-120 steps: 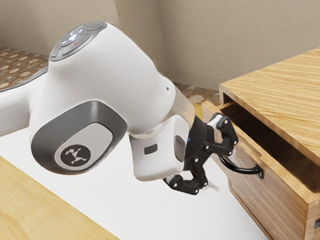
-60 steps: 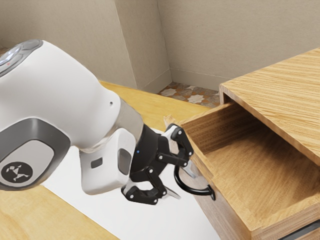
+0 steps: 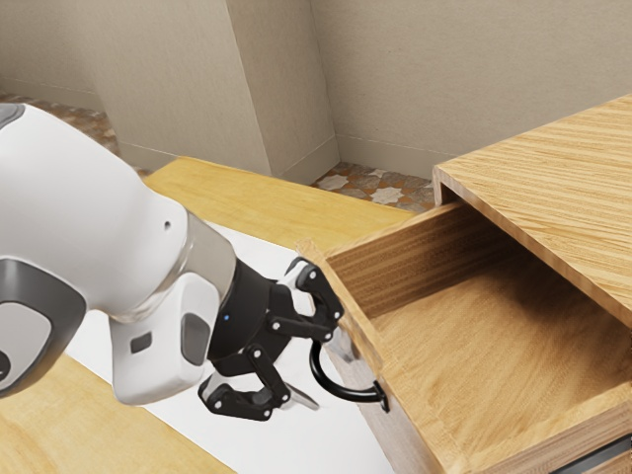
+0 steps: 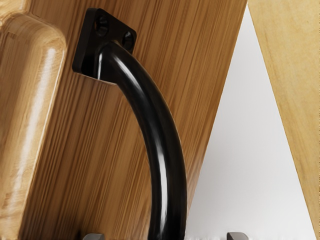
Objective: Pull the drawer handle with one arm to open the drawer
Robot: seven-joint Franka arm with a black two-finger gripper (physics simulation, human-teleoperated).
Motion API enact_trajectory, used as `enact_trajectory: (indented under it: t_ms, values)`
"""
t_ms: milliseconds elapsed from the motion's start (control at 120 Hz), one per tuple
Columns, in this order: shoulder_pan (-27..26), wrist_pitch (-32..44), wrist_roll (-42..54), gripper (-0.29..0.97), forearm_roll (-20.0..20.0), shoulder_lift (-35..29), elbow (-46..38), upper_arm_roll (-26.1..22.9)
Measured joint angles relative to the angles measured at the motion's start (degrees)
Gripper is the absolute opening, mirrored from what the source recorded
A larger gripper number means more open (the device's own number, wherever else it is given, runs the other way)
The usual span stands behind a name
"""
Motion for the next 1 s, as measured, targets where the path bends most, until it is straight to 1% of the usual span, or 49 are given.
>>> enact_trajectory:
  t_ms: [67, 150, 217, 267, 275, 283, 317, 342, 367, 408, 467, 542, 633, 642, 650, 708, 717, 750, 800, 817, 825, 858, 875, 883, 1000]
  values:
    - [0.25, -0.04, -0.04, 0.25, -0.1, -0.32, -0.23, -0.15]
    - [0.39, -0.11, -0.09, 0.27, -0.26, -0.82, -0.73, -0.28]
    - [0.87, -0.42, -0.13, 0.24, -0.25, -1.77, -1.36, -0.51]
    - [1.36, -0.64, -0.17, 0.15, -0.28, -2.61, -1.97, -0.7]
    - [1.36, -0.63, -0.18, 0.11, -0.3, -2.73, -2.01, -0.73]
    - [1.44, -0.65, -0.2, 0.11, -0.33, -2.82, -2.06, -0.75]
    - [1.54, -0.6, -0.28, -0.05, -0.39, -3.24, -2.28, -0.81]
    - [1.66, -0.57, -0.36, -0.11, -0.62, -3.49, -2.47, -0.86]
    - [1.72, -0.63, -0.42, -0.1, -0.89, -3.7, -2.62, -0.86]
    - [1.77, -0.89, -0.46, -0.03, -1.26, -3.93, -2.79, -0.88]
    - [1.84, -1.29, -0.46, 0.0, -1.56, -4.06, -2.84, -0.91]
    - [1.93, -1.59, -0.48, -0.02, -1.7, -4.12, -2.84, -0.97]
    - [2.01, -1.98, -0.44, 0.02, -1.77, -4.18, -2.77, -1.3]
    - [2.03, -2.04, -0.43, 0.0, -1.74, -4.19, -2.75, -1.37]
    - [2.05, -2.09, -0.42, 0.02, -1.71, -4.2, -2.73, -1.43]
    - [2.18, -2.38, -0.37, -0.01, -1.39, -4.33, -2.12, -1.7]
    - [2.18, -2.44, -0.36, 0.01, -1.34, -4.35, -1.95, -1.72]
    - [2.15, -2.76, -0.33, -0.03, -1.1, -4.37, -1.21, -1.82]
    - [2.11, -3.11, -0.33, -0.16, -0.73, -4.38, -0.49, -1.84]
    - [2.1, -3.19, -0.34, -0.19, -0.6, -4.4, -0.27, -1.84]
    - [2.1, -3.24, -0.35, -0.22, -0.54, -4.41, -0.12, -1.84]
    - [2.24, -3.46, -0.38, -0.27, -0.17, -4.47, 0.4, -1.79]
    - [2.3, -3.63, -0.39, -0.25, -0.06, -4.49, 0.71, -1.77]
    - [2.27, -3.73, -0.39, -0.2, -0.05, -4.5, 0.86, -1.77]
    - [2.1, -6.1, -0.31, 0.19, 0.11, -4.57, 4.09, -1.71]
